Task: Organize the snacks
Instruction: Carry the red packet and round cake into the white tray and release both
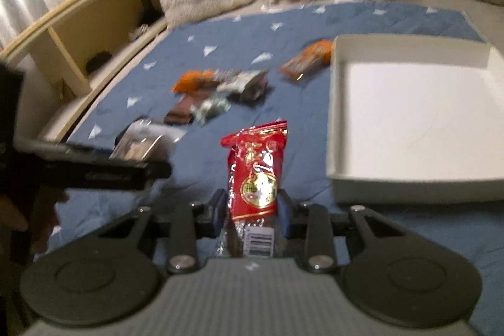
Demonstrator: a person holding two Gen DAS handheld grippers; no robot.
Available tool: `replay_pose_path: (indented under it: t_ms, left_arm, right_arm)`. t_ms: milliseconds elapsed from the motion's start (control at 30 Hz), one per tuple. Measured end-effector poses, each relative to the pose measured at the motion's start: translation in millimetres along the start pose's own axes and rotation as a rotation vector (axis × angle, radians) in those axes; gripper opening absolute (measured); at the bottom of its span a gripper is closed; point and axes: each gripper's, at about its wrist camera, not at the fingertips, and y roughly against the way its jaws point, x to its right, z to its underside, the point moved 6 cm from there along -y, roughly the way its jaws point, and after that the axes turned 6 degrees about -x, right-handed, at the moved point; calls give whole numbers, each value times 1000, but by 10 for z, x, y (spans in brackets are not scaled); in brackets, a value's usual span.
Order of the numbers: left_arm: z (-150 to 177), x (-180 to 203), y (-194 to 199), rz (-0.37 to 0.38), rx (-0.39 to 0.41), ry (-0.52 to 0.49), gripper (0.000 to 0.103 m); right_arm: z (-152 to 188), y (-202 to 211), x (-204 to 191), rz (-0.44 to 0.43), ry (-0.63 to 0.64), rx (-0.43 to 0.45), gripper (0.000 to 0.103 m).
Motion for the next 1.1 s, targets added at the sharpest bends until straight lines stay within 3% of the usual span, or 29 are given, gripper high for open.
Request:
replay_pose_path:
  t_ms: [533,933,1100]
  left_arm:
    - [-588,1332,-132,178,50,5,67]
    - [-753,2349,-684,355,-67,58,67]
    - [-808,2677,-842,437,-82,95,67]
  right_arm:
    - [-432,503,1435,188,-49,92,39]
    - [-534,489,2419,278,-94,75,40]
    - [-581,440,2708,300,-109,73,40]
